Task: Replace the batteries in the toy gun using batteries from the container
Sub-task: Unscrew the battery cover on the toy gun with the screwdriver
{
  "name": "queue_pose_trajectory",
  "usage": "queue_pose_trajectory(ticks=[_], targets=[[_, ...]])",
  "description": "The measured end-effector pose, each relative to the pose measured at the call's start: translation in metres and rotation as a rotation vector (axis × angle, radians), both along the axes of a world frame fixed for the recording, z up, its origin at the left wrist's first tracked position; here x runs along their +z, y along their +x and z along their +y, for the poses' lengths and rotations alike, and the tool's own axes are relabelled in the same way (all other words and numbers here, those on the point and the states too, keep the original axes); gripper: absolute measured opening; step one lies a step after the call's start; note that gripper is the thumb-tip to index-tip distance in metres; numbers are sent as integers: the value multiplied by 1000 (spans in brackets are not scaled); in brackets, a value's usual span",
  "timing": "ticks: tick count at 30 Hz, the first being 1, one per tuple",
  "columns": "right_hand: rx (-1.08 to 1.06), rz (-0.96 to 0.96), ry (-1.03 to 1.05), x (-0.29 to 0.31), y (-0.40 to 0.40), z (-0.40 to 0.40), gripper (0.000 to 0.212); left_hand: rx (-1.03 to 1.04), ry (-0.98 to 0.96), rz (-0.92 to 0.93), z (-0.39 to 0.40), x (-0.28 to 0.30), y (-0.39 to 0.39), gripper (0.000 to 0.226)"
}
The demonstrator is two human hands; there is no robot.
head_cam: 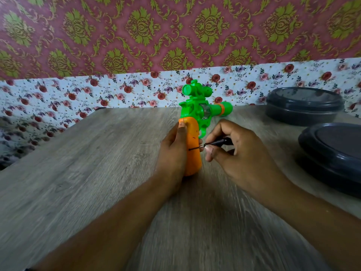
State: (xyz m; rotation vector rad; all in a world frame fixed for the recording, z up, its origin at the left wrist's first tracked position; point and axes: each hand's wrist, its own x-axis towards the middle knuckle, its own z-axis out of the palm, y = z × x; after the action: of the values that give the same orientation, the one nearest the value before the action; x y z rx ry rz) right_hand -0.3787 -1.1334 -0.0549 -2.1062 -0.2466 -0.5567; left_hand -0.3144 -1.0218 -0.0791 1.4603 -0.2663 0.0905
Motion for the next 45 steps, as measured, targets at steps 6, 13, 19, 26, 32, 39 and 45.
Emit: queue_pose_trajectory(ticks=[6, 13, 19, 26, 32, 39, 45], targets=[[-116, -15, -204, -1, -6, 2, 47, 5, 7, 20, 0, 0, 0, 26], [-88, 75, -135, -2, 3, -3, 17, 18, -33, 46, -1, 1, 0, 23], [31, 99, -79, 2, -2, -2, 12, 9, 16, 25, 2, 0, 0, 26], [-107, 27, -333, -1, -4, -1, 46, 19, -12, 22, 1, 1, -1, 24], [-15, 3, -192, 0, -1, -3, 22, 26, -9, 29, 1, 1, 0, 26], [24, -12, -56, 2, 0, -8, 5, 24, 5, 11, 2, 2, -1, 21], [-18, -16, -152, -3, -2, -1, 33, 7, 11, 20, 2, 2, -2, 25]])
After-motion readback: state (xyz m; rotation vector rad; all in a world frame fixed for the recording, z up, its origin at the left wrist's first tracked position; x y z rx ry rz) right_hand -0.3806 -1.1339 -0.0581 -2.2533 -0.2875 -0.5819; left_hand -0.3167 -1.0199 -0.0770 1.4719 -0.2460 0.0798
